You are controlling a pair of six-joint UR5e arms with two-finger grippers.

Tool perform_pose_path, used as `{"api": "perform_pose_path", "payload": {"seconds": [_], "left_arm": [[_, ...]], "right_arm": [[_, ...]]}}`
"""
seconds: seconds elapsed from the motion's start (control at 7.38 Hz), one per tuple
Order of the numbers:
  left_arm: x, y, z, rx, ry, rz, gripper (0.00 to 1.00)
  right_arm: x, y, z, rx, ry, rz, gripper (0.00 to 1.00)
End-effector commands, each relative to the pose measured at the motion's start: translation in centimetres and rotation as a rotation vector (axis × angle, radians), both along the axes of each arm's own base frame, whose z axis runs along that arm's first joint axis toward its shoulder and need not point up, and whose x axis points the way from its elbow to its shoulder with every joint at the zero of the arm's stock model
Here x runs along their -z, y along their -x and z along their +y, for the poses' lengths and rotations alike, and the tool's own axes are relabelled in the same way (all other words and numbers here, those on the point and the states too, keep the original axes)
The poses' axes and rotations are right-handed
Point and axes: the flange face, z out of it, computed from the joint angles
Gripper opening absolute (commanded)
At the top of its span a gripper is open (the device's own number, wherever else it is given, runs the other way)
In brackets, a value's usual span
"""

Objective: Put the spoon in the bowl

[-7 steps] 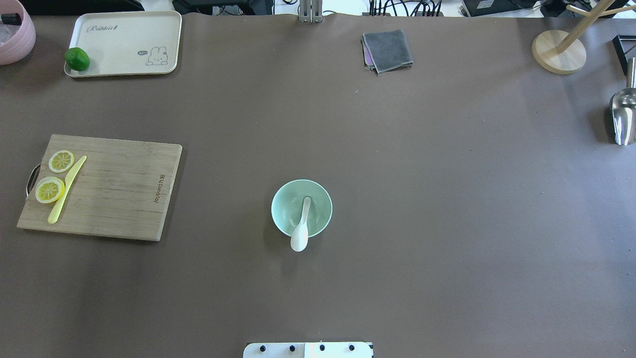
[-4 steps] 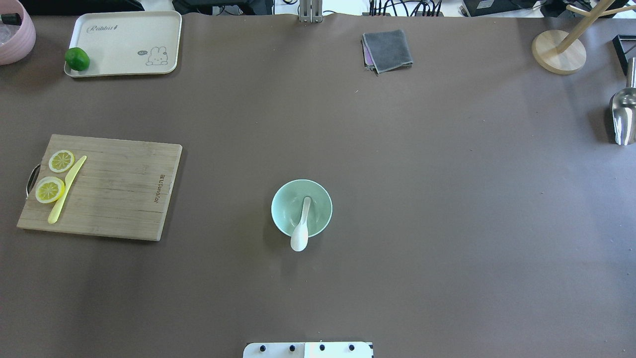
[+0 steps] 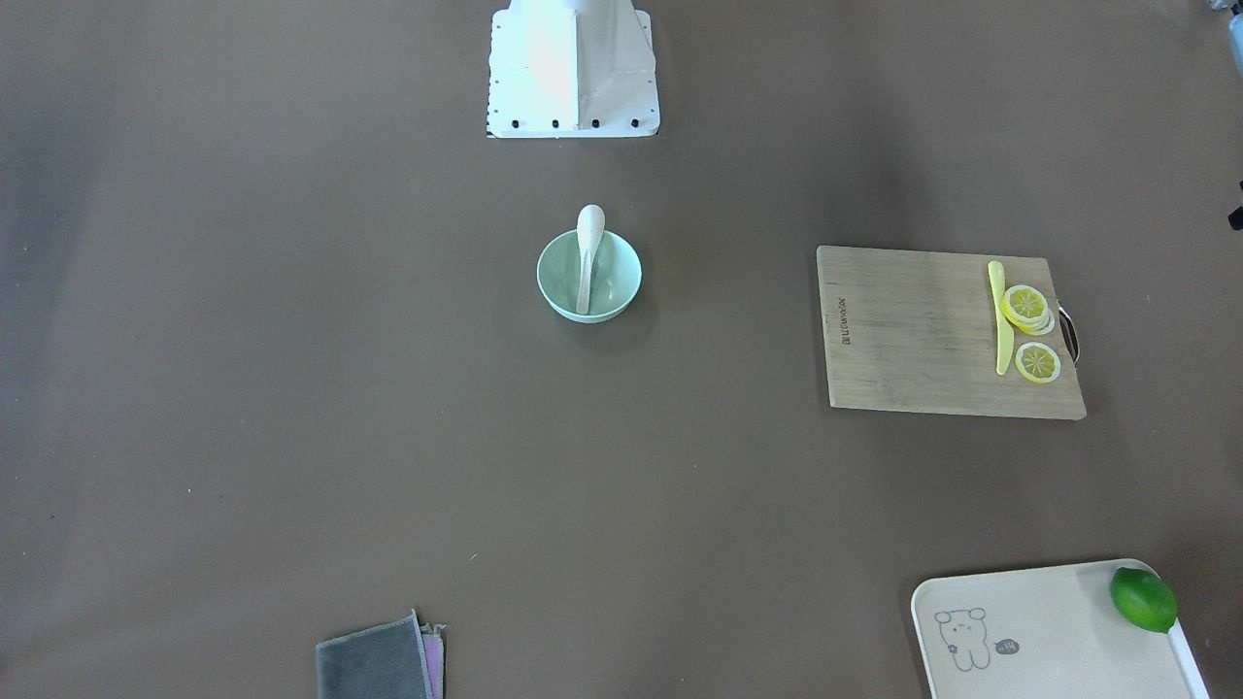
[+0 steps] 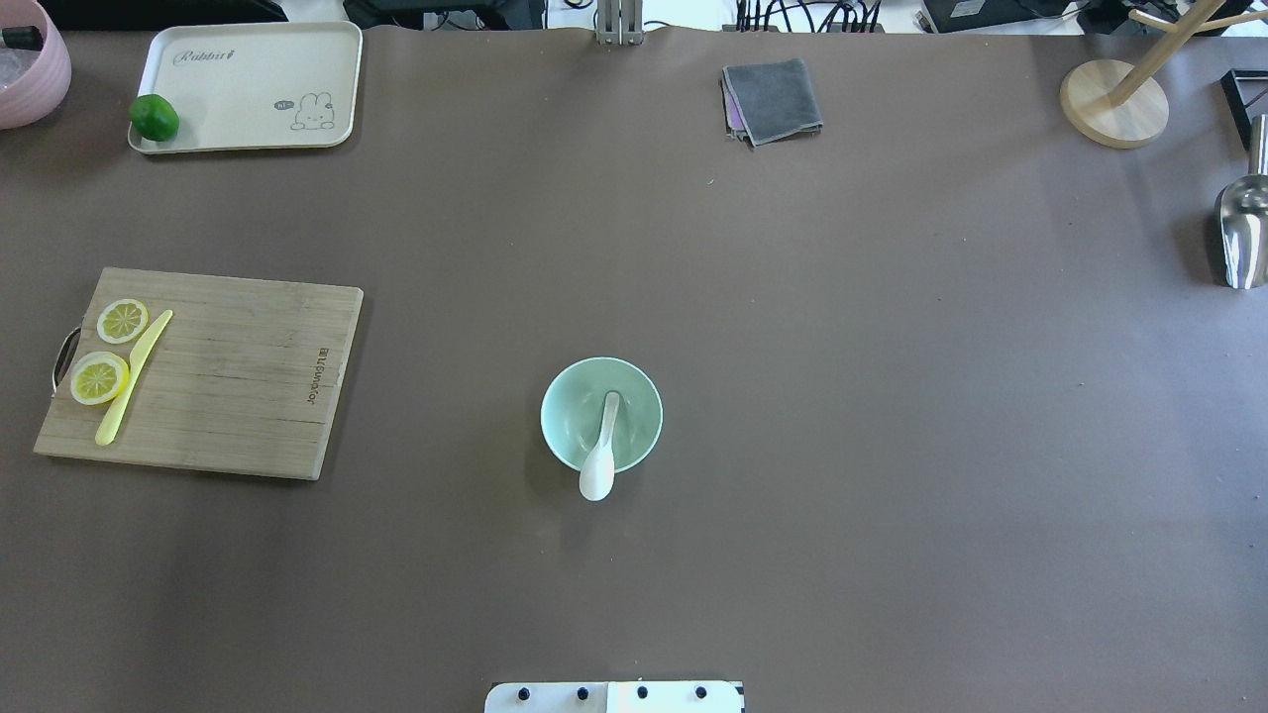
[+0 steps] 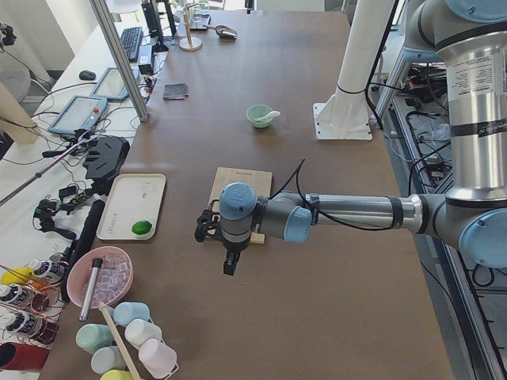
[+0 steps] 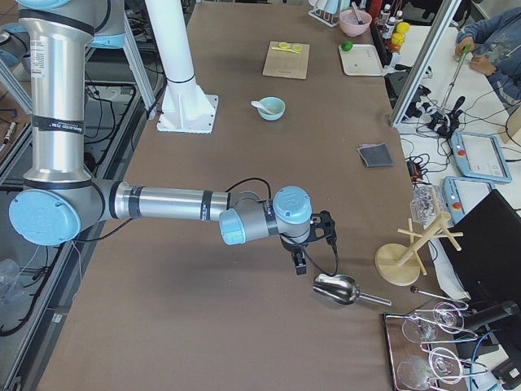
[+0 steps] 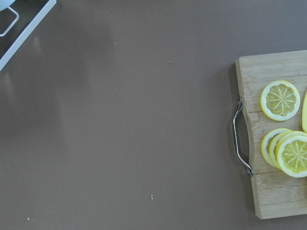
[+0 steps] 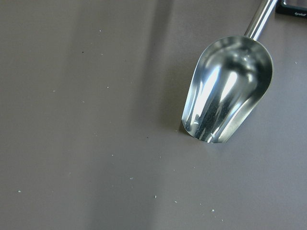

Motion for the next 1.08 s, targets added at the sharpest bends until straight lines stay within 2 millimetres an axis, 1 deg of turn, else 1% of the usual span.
{"api": "perform_pose_path", "payload": {"seconds": [0.0,0.95], "left_arm": [[0.11,-0.04,-0.08,0.000,-0.002,-0.001,0.98],[1.02,0.01,-0.22,0.001,-0.021,0.000,0.98]], "right_arm": [[-0.26,-0.02,0.16,0.000,0.005,0.001,1.00],[-0.46,0.03,0.14,0.002,0.010,-0.005,1.00]]}}
